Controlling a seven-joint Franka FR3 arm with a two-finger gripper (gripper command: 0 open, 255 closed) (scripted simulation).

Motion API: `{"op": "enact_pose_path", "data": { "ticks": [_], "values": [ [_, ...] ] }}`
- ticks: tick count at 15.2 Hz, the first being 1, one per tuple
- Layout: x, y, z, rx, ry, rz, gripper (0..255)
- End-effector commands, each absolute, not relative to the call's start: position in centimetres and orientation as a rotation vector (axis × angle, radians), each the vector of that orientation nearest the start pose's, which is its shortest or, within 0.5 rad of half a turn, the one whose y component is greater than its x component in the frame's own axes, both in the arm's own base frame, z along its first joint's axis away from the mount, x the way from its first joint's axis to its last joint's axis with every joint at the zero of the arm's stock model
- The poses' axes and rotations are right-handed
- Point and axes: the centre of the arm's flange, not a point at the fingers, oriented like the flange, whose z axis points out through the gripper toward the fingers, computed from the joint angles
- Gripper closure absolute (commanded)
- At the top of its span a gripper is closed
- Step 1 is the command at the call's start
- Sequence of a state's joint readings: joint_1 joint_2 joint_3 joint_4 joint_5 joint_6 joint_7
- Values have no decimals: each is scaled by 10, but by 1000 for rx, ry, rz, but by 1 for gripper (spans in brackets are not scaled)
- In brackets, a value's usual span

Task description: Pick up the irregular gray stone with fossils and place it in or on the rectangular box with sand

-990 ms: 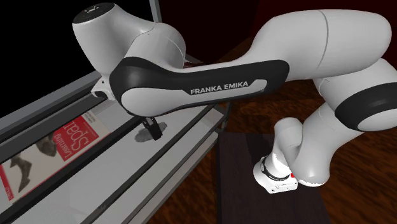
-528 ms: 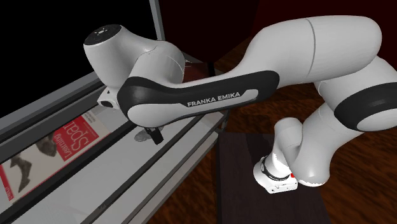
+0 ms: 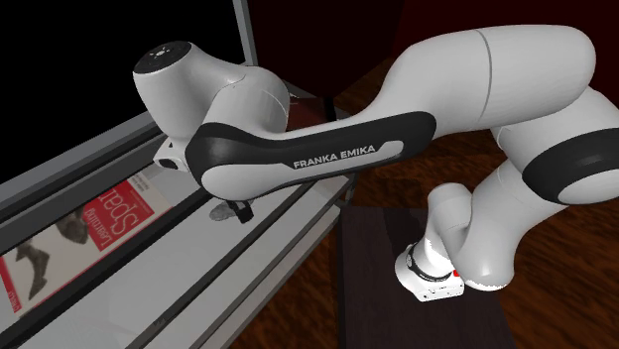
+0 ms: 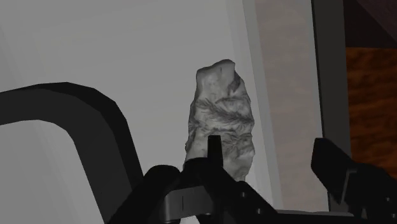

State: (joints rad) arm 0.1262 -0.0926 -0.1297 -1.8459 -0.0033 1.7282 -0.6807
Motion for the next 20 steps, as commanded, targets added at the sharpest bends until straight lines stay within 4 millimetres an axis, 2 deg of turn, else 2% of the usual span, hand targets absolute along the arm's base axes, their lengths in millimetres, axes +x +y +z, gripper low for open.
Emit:
{"op": "enact_pose_path", "data": {
  "ticks": [1, 9, 10, 13, 20],
  "values": [
    [531, -5, 557, -2946, -1040, 34, 255],
    [531, -5, 557, -2946, -1040, 34, 255],
    [531, -5, 557, -2946, -1040, 34, 0],
    [563, -12, 572, -3066, -744, 62, 0],
    [562, -13, 535, -3066, -744, 62, 0]
  ]
}}
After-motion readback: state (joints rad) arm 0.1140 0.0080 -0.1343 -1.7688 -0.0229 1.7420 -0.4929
